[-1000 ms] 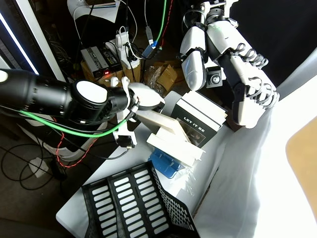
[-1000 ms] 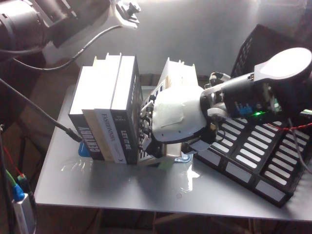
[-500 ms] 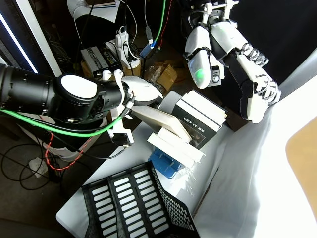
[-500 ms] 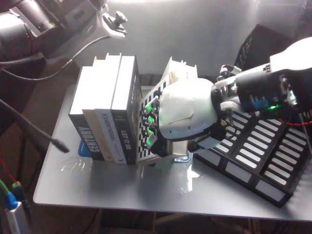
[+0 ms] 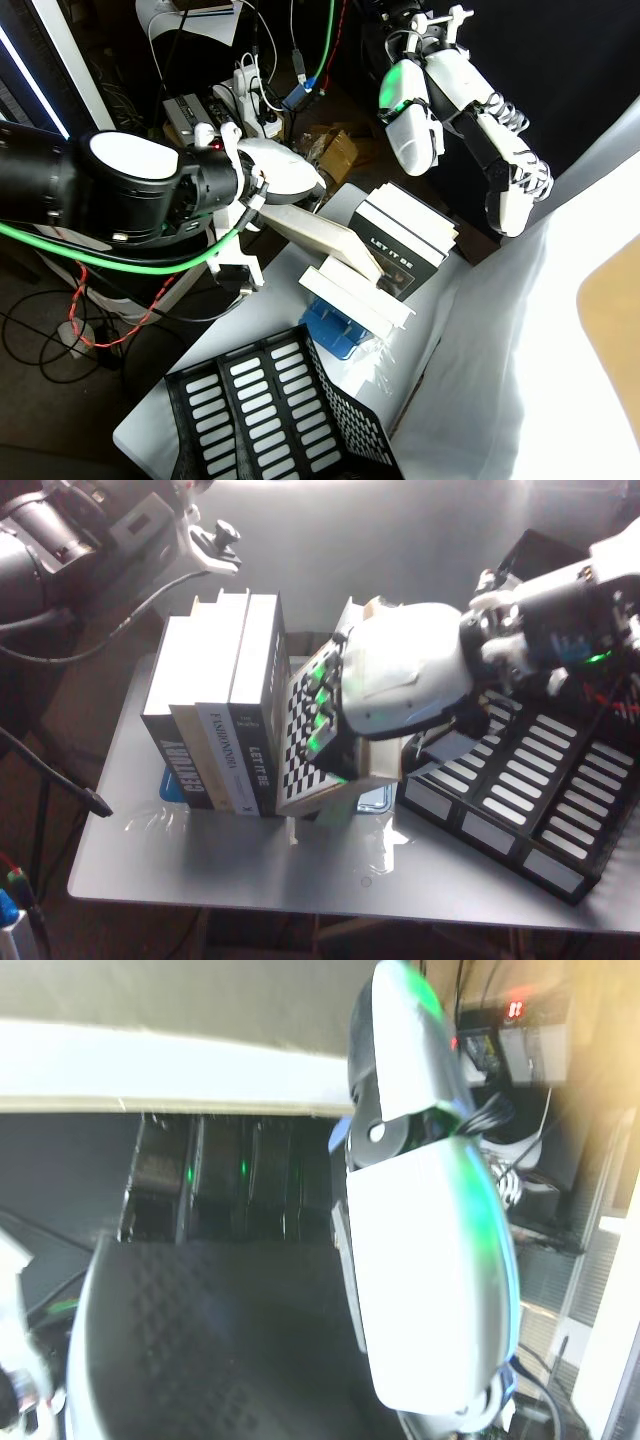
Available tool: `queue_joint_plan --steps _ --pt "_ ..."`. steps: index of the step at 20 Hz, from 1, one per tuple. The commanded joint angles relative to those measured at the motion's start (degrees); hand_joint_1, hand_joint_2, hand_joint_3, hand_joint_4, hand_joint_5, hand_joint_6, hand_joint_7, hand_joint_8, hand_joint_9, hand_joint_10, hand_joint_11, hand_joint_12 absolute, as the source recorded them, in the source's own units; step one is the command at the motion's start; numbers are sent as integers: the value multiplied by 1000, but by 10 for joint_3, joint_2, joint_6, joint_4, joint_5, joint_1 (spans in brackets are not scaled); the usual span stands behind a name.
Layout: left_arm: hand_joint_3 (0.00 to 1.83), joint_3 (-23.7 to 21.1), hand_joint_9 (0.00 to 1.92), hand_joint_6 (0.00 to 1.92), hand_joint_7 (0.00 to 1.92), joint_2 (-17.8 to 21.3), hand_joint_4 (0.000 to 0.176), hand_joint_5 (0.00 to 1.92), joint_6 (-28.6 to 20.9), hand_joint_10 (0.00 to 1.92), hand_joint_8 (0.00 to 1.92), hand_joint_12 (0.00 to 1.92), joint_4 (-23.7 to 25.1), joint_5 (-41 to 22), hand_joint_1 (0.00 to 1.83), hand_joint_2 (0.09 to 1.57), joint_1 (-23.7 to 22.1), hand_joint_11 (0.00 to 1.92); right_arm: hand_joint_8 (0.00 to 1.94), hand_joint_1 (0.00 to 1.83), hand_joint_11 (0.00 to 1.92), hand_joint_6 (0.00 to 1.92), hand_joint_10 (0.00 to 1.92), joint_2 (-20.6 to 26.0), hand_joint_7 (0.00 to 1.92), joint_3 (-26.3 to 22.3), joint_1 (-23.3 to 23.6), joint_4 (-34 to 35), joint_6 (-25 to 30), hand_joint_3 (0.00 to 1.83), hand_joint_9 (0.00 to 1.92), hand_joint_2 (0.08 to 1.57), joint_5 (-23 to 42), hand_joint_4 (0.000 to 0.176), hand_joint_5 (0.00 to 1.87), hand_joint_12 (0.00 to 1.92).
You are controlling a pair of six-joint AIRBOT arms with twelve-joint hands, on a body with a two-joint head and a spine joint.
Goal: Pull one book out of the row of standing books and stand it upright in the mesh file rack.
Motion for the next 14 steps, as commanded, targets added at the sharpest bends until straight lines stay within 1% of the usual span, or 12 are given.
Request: queue_joint_plan --steps 1,3,5,6,7,8,9,10,11,12,13,14 --pt "181 -2 0 548 16 6 0 8 3 1100 724 1920 -19 -69 0 1571 -4 0 1225 1320 763 1347 1448 15 827 4 6 -13 19 2 843 1217 -20 0 640 1707" --pt "181 -4 0 548 16 8 0 8 5 1100 724 1920 -29 -72 0 1571 1 0 1181 1347 688 1352 1473 17 833 4 17 -35 41 0 825 1212 -9 0 636 1720" --pt "181 -6 0 548 16 11 0 8 9 1100 724 1920 -41 -76 0 1571 6 0 1203 1346 636 1383 1470 19 821 4 29 -45 54 1 817 1218 1 0 614 1696" --pt "181 -8 0 548 16 12 0 8 12 1100 724 1920 -49 -78 0 1571 10 0 1201 1347 661 1374 1452 22 817 4 35 -52 62 0 833 1216 7 0 618 1673" --pt "181 -8 0 548 16 13 0 8 14 1100 724 1920 -55 -80 0 1571 14 0 1250 1210 698 1420 1247 24 862 2 41 -60 69 1 870 1235 11 0 640 1657" --pt "181 -9 0 548 16 14 0 8 15 1100 724 1920 -60 -80 0 1571 16 0 1284 1172 691 1450 1180 24 850 2 47 -71 78 3 883 1247 16 0 637 1662" --pt "181 -12 0 548 16 17 0 8 19 1100 724 1920 -68 -83 0 1571 20 0 1305 1157 675 1466 1171 24 827 2 53 -78 84 3 869 1254 19 0 641 1681" --pt "181 -14 0 547 16 19 0 8 22 1100 724 1920 -74 -85 0 1571 23 0 1261 1304 654 1421 1414 25 784 2 58 -81 87 2 822 1231 23 0 628 1695" --pt "181 -14 0 547 16 19 0 8 24 1100 724 1920 -79 -87 0 1571 26 0 1224 1336 564 1408 1458 26 793 0 62 -84 88 0 809 1222 24 0 642 1729" --pt "181 -14 0 547 16 19 0 8 24 1100 724 1920 -84 -90 0 1571 28 0 1182 1347 487 1388 1443 27 816 -1 66 -86 89 0 815 1210 24 0 666 1742" --pt "181 -15 0 547 16 20 0 8 25 1100 724 1920 -90 -92 0 1571 32 0 1164 1349 439 1391 1431 27 831 0 69 -89 91 0 815 1205 26 0 669 1749" --pt "181 -16 0 547 16 22 0 8 26 1100 724 1920 -94 -93 0 1571 34 0 1184 1346 341 1428 1440 27 821 1 72 -89 92 2 799 1212 29 0 648 1795"
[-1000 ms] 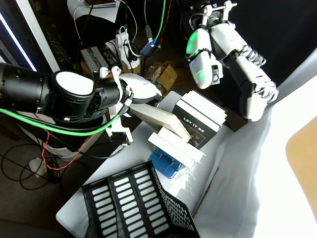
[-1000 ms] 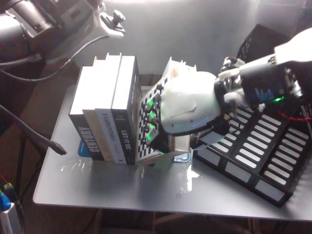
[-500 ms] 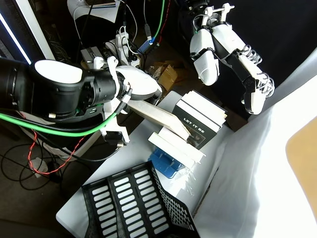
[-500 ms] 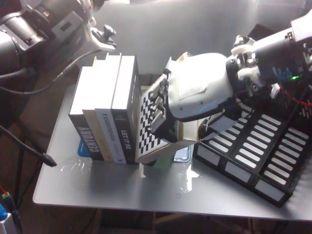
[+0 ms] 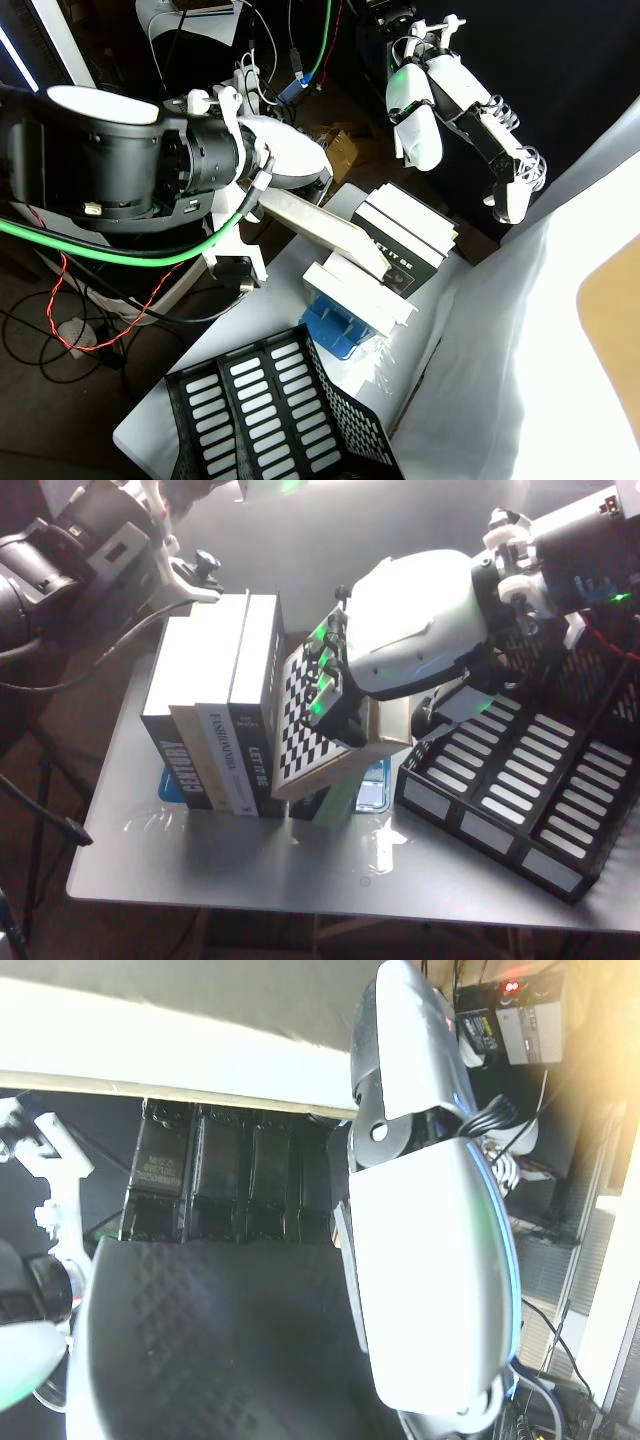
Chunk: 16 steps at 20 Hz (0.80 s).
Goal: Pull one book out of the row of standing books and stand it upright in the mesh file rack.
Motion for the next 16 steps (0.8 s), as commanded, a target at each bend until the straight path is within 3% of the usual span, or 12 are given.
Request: queue_joint_plan --steps 1,3,4,5,6,10,11,12,13,15,16 --pt "181 -4 0 547 16 9 0 8 1 1100 724 1920 -22 -75 0 1571 -4 0 1184 1346 341 1428 1440 11 821 6 8 3 5 2 799 1212 -14 0 648 1795" --pt "181 -9 0 547 16 15 0 8 6 1100 724 1920 -28 -77 0 1571 -3 0 1195 1346 317 1424 1444 14 817 5 17 3 13 2 799 1213 -6 0 648 1805" --pt "181 -12 0 547 16 17 0 8 9 1100 724 1920 -32 -77 0 1571 -3 0 1241 1347 484 1393 1469 18 819 3 23 3 19 2 789 1218 -2 0 635 1801" --pt "181 -12 0 547 16 17 0 8 10 1100 724 1920 -35 -78 0 1571 -2 0 1241 1347 484 1393 1469 21 819 2 28 3 20 2 789 1218 0 0 635 1801" --pt "181 -12 0 547 16 18 0 8 10 1100 724 1920 -40 -81 0 1571 -1 0 1334 1345 659 1286 1541 23 779 2 32 3 23 2 760 1222 3 0 690 1807" --pt "181 -19 0 547 16 29 0 8 20 1100 724 1920 -76 -101 0 1571 5 0 1406 1331 561 1425 1576 31 731 -1 47 3 35 3 711 1254 15 0 615 1825" --pt "181 -21 0 547 16 31 0 8 23 1100 724 1920 -86 -106 0 1571 7 0 1409 1331 535 1419 1572 32 738 -1 50 3 37 1 705 1254 17 0 619 1834" --pt "181 -23 0 547 16 33 0 8 25 1100 724 1920 -98 -111 0 1571 9 0 1483 1235 720 1291 1585 33 819 -1 53 3 38 0 846 1249 19 0 661 1892" --pt "181 -22 0 547 16 35 0 8 26 1100 724 1920 -105 -115 0 1571 11 0 1421 1324 676 1213 1613 34 801 -2 57 3 40 0 778 1237 21 0 666 1909" --pt "181 -24 0 547 16 37 0 8 29 1100 724 1920 -117 -120 0 1571 12 0 1399 1338 584 1281 1601 41 782 -5 67 4 48 1 710 1241 27 0 651 1883" --pt "181 -25 0 547 16 38 0 8 30 1100 724 1920 -119 -121 0 1571 11 0 1572 1233 807 1185 1740 44 781 -6 71 4 51 3 831 1251 27 0 701 1913"
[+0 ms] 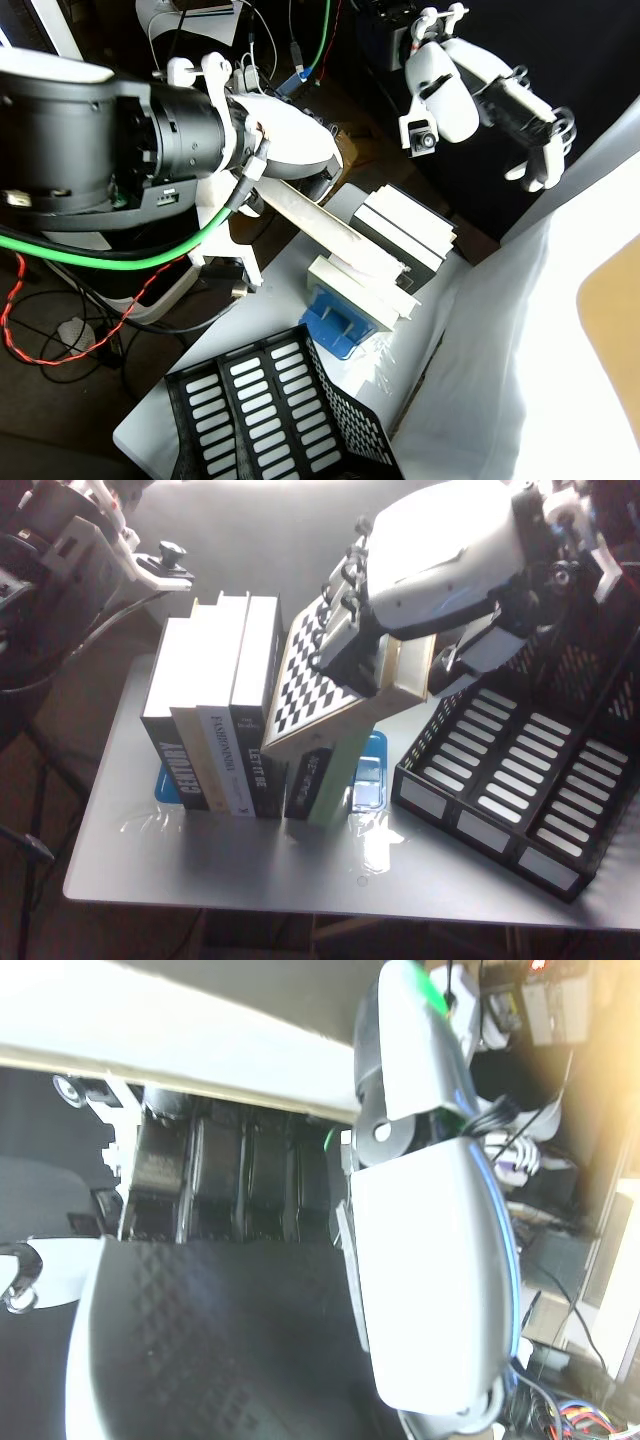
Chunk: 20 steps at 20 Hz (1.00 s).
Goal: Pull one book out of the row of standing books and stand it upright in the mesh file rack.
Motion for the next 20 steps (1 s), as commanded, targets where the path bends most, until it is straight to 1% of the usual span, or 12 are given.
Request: queue_joint_plan --steps 1,2,3,6,7,9,11,13,14,16,18,20 --pt "181 -2 0 547 16 6 0 8 -1 1100 724 1920 -13 -74 0 1571 -7 0 1529 1316 744 1125 1776 11 731 2 11 14 9 12 718 1253 -10 0 700 1919" --pt "181 -2 0 547 16 7 0 8 0 1100 724 1920 -14 -74 0 1571 -8 0 1606 1227 784 1171 1819 13 758 2 14 14 10 9 774 1254 -9 0 716 1921" --pt "58 -5 146 109 172 10 0 1 2 1599 1034 1921 -14 -74 496 1411 -8 463 1525 1308 631 1233 1722 16 699 1 20 14 11 12 673 1256 -8 0 707 1921" --pt "12 -12 589 0 249 15 0 0 10 1914 1682 1921 -16 -71 798 1370 -11 1002 1442 1328 584 1232 1667 30 736 -4 34 15 20 0 714 1245 -8 0 703 1921" --pt "10 -13 255 1 70 16 0 3 11 1836 1436 1921 -16 -70 778 1371 -11 704 1589 1236 630 1103 1870 35 763 -5 39 13 25 0 777 1238 -8 0 777 1921" --pt "18 -14 1242 0 713 17 0 0 13 1918 1877 1921 -17 -67 788 1398 -10 1465 1769 1190 602 1100 1919 46 668 -7 56 0 38 5 759 1271 -9 0 765 1921" --pt "12 -14 1234 32 643 17 0 133 13 1842 1809 1877 -20 -67 735 1392 -8 1475 1699 1201 678 1097 1921 53 716 -11 63 -1 40 0 774 1258 -9 0 775 1921" --pt "10 -16 904 24 287 19 0 164 15 1741 1513 1919 -23 -68 668 1386 -7 1190 1626 1213 593 1074 1873 62 758 -18 70 -9 42 0 737 1238 -11 0 804 1921" --pt "7 -18 1146 13 626 20 0 153 18 1752 1711 1877 -23 -67 699 1377 -9 1358 1640 1212 509 1057 1895 65 729 -19 73 -12 45 0 656 1236 -11 0 833 1921" --pt "9 -22 177 7 75 23 0 158 22 1609 1129 1917 -24 -66 691 1377 -10 660 1631 1211 513 1050 1904 77 720 -24 80 -22 54 0 653 1232 -12 0 849 1921" --pt "7 -24 6 3 10 24 0 134 25 430 142 1921 -24 -64 631 1371 -11 44 1622 1220 621 1010 1900 92 743 -32 90 -33 64 0 711 1225 -16 0 856 1921" --pt "12 -26 0 1 0 27 0 131 27 23 5 1921 -25 -65 651 1380 -12 1 1511 1312 482 1166 1665 108 692 -41 107 -50 76 4 659 1234 -21 0 807 1921"
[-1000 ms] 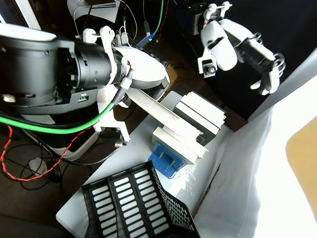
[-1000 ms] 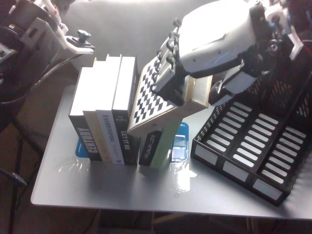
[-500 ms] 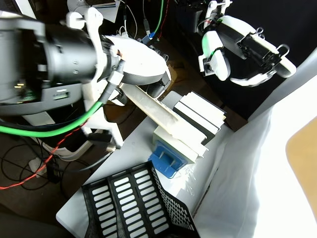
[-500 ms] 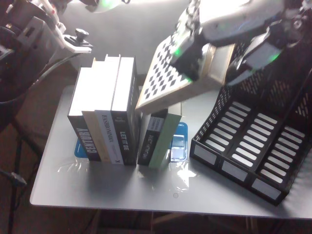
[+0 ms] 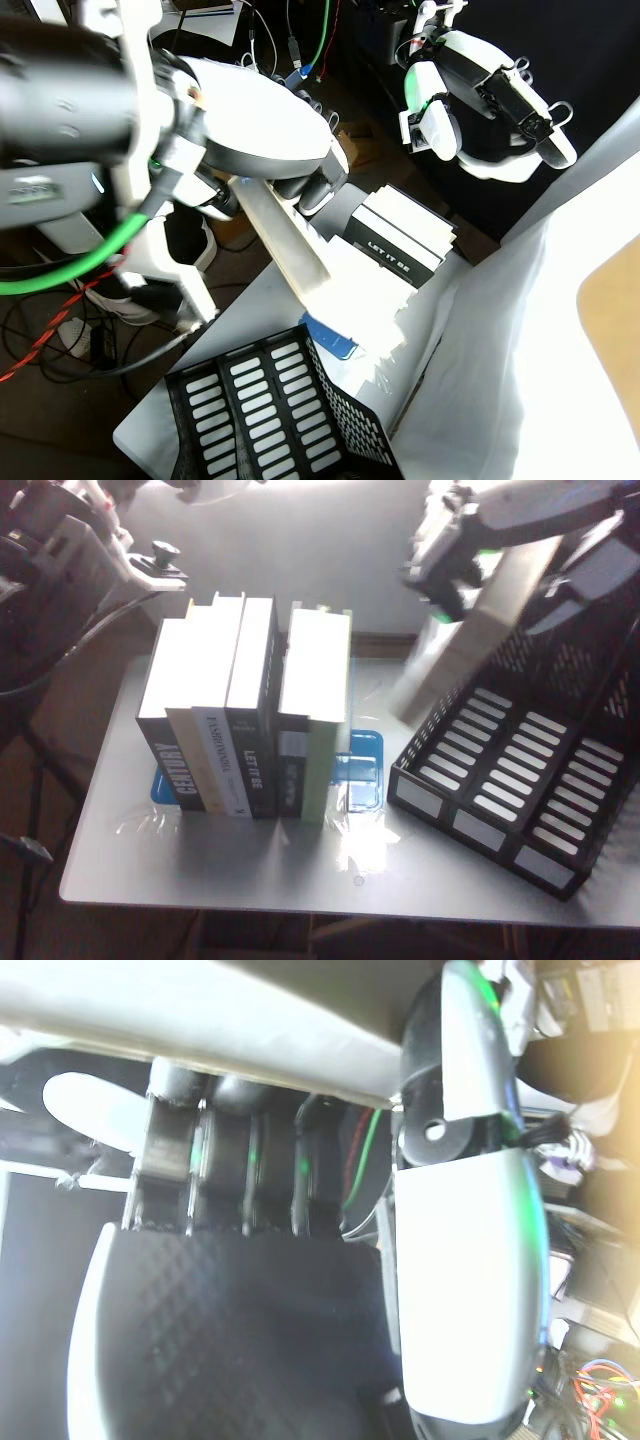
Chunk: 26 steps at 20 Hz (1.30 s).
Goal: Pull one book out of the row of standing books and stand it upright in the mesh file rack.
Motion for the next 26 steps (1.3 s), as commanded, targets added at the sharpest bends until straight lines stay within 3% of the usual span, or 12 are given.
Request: queue_joint_plan --steps 1,3,6,7,11,13,14,17,19,21,22,26 --pt "15 -2 0 0 0 7 0 127 -1 4 0 1921 -8 -68 661 1385 -11 0 1381 1221 124 1162 1520 11 723 -4 21 23 6 0 499 1206 -26 0 904 1921" --pt "14 -4 0 2 0 7 0 130 3 0 0 1921 -8 -66 642 1380 -14 0 1402 1205 4 1189 1506 27 656 -12 35 12 12 0 273 1215 -29 0 925 1921" --pt "39 -7 14 4 21 7 0 134 5 6 9 1921 -8 -64 580 1420 -16 0 1233 1346 196 1244 1561 54 838 -30 61 -16 25 0 696 1207 -37 0 778 1921" --pt "47 -7 6 1 24 7 0 128 5 3 10 1921 -8 -64 578 1434 -17 0 1255 1349 294 1227 1538 60 845 -34 66 -24 29 0 724 1204 -40 0 759 1921" --pt "55 -20 12 1 27 20 0 128 9 7 12 1921 -9 -67 569 1444 -15 0 1318 1219 42 1171 1527 84 803 -41 73 -45 46 0 489 1196 -53 0 864 1921" --pt "55 -28 0 21 32 27 0 168 11 0 13 1921 -9 -69 600 1424 -11 0 1244 1352 440 1283 1502 83 845 -38 67 -53 50 0 778 1206 -63 0 692 1855" --pt "60 -33 0 29 40 30 0 173 11 0 18 1921 -8 -72 612 1418 -9 0 1332 1324 229 1269 1643 80 752 -34 61 -53 50 6 624 1234 -67 0 786 1908" --pt "69 -43 42 61 81 39 0 179 11 20 41 1921 -6 -81 579 1385 0 0 1256 1350 373 1274 1498 57 837 -7 28 -53 50 0 751 1207 -88 0 726 1819" --pt "453 -47 1 518 35 42 0 15 8 238 223 1921 -3 -86 578 1161 4 0 1389 1261 569 1086 1596 36 883 16 7 -49 50 0 894 1196 -101 0 793 1900" --pt "747 -51 0 599 0 44 0 0 3 322 362 1921 0 -92 600 992 10 0 1421 1234 730 1004 1673 16 877 39 -11 -49 50 0 857 1185 -112 0 859 1920" --pt "792 -52 0 655 0 45 0 0 1 370 433 1921 0 -95 652 964 14 0 1312 1209 605 1111 1441 6 905 50 -19 -49 50 0 846 1184 -118 0 823 1815" --pt "768 -60 0 723 0 49 0 0 -1 400 392 1921 1 -111 669 992 23 0 1280 1231 853 1039 1427 -22 946 86 -37 -51 50 0 1012 1166 -142 0 848 1817"
